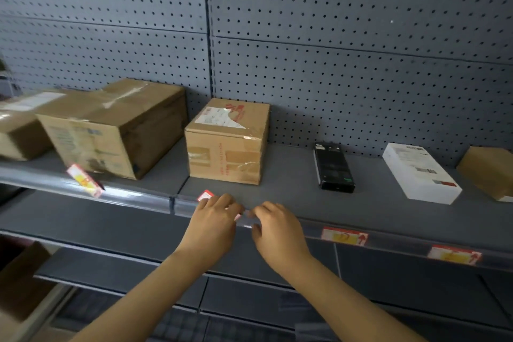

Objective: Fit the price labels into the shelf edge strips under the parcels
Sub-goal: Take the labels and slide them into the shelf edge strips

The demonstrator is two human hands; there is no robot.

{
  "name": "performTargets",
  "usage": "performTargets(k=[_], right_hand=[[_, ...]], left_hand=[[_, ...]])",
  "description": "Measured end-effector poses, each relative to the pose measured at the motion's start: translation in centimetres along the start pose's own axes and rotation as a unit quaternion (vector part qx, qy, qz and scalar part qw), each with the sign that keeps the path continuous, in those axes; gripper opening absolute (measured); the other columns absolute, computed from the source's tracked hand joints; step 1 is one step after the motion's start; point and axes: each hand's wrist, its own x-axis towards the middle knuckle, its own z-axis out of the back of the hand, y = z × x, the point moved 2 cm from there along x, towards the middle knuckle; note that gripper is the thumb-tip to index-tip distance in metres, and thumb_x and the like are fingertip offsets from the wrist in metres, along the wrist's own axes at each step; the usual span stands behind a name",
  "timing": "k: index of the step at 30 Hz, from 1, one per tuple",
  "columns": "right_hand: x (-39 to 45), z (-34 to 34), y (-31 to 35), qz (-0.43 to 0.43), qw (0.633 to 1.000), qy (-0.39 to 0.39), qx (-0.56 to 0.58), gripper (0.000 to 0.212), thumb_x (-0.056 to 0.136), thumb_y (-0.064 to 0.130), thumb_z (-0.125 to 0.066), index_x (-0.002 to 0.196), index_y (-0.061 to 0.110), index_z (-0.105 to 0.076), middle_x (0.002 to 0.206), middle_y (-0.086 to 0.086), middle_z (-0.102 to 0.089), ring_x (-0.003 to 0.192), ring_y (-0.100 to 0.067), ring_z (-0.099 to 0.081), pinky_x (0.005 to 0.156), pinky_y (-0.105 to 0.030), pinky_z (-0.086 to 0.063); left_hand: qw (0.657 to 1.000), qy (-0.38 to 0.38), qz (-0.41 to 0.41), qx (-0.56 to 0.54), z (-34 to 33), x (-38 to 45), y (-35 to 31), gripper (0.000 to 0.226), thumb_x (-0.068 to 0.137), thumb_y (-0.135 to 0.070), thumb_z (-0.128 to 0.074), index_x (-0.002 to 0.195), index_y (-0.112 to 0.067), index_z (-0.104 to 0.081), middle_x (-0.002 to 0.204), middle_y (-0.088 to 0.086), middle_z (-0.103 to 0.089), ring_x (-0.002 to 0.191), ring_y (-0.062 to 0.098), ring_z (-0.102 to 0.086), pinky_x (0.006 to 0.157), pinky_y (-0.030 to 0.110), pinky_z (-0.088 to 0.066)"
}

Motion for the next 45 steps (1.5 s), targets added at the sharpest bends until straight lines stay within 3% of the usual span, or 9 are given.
performTargets(k=[10,14,18,23,26,31,36,41,45], right_hand=[[2.7,-2.4,5.6,-0.103,0.994,-0.013,-0.032,0.02,0.09,0.017,-0.057,0.109,0.018,-0.062,0.105,-0.001,-0.063,0.098,-0.022,-0.055,0.071,-0.032,-0.044],[3.1,-2.8,5.8,-0.114,0.992,0.006,-0.05,0.016,0.091,0.018,-0.055,0.105,0.017,-0.061,0.104,-0.002,-0.061,0.097,-0.022,-0.055,0.07,-0.033,-0.044],[3.4,-2.7,5.8,-0.108,0.993,0.012,-0.05,0.016,0.091,0.015,-0.054,0.105,0.016,-0.062,0.104,-0.002,-0.061,0.096,-0.022,-0.056,0.071,-0.034,-0.047],[3.5,-3.3,6.2,-0.071,0.996,0.01,-0.062,0.022,0.089,0.008,-0.053,0.107,0.015,-0.064,0.103,-0.003,-0.06,0.096,-0.024,-0.057,0.068,-0.035,-0.046],[3.5,-3.8,6.2,-0.051,0.995,0.017,-0.086,0.02,0.084,0.004,-0.056,0.1,0.014,-0.066,0.097,-0.004,-0.061,0.091,-0.025,-0.058,0.065,-0.036,-0.047],[3.4,-4.2,5.5,-0.038,0.994,0.012,-0.106,0.023,0.063,-0.004,-0.073,0.078,0.014,-0.069,0.075,-0.002,-0.059,0.068,-0.024,-0.06,0.046,-0.032,-0.044],[3.3,-4.2,5.1,-0.05,0.995,0.014,-0.089,0.021,0.071,-0.003,-0.068,0.085,0.012,-0.069,0.084,-0.004,-0.061,0.079,-0.026,-0.059,0.052,-0.037,-0.049],[3.5,-4.1,5.8,-0.04,0.994,0.03,-0.095,0.019,0.066,-0.004,-0.072,0.078,0.01,-0.067,0.079,-0.005,-0.06,0.073,-0.026,-0.06,0.05,-0.035,-0.047],[3.7,-3.2,6.4,-0.05,0.994,0.029,-0.094,0.018,0.082,-0.001,-0.058,0.096,0.009,-0.065,0.097,-0.008,-0.06,0.093,-0.028,-0.056,0.065,-0.036,-0.044]], left_hand=[[0.998,0.015,-0.051,-0.024,2.0,-1.0,7.2,0.048,0.047,-0.003,-0.081,0.09,-0.019,-0.069,0.091,0.003,-0.067,0.079,0.026,-0.065,0.064,0.034,-0.051],[0.998,0.025,-0.046,-0.019,2.0,-0.7,7.8,0.054,0.043,-0.005,-0.084,0.092,-0.019,-0.068,0.092,0.004,-0.066,0.077,0.024,-0.065,0.061,0.033,-0.052],[0.998,0.02,-0.055,-0.034,1.9,-0.2,7.7,0.057,0.053,0.002,-0.078,0.106,-0.015,-0.063,0.105,0.008,-0.063,0.084,0.028,-0.062,0.068,0.035,-0.05],[0.997,0.058,-0.043,-0.03,0.5,-0.4,8.3,0.046,0.045,0.011,-0.075,0.085,-0.01,-0.066,0.086,0.011,-0.061,0.068,0.029,-0.06,0.054,0.033,-0.048],[0.996,0.069,-0.028,-0.041,-0.6,-1.6,8.4,0.051,0.043,0.011,-0.075,0.088,-0.011,-0.064,0.09,0.01,-0.058,0.066,0.027,-0.057,0.047,0.03,-0.043],[0.997,0.037,-0.015,-0.061,-0.9,-2.0,7.6,0.053,0.051,0.006,-0.075,0.099,-0.016,-0.067,0.093,0.008,-0.06,0.072,0.027,-0.059,0.055,0.034,-0.052],[0.997,0.039,-0.012,-0.063,-1.2,-1.8,7.5,0.048,0.056,0.004,-0.074,0.099,-0.017,-0.067,0.091,0.005,-0.063,0.075,0.027,-0.061,0.061,0.036,-0.053],[0.998,0.037,-0.012,-0.042,-1.0,-1.7,7.7,0.049,0.051,0.004,-0.077,0.095,-0.018,-0.068,0.086,0.004,-0.063,0.071,0.025,-0.063,0.06,0.034,-0.054],[0.999,0.035,-0.019,-0.027,-0.5,-1.7,7.8,0.047,0.051,0.004,-0.075,0.092,-0.016,-0.068,0.085,0.005,-0.063,0.07,0.025,-0.062,0.06,0.034,-0.053]])
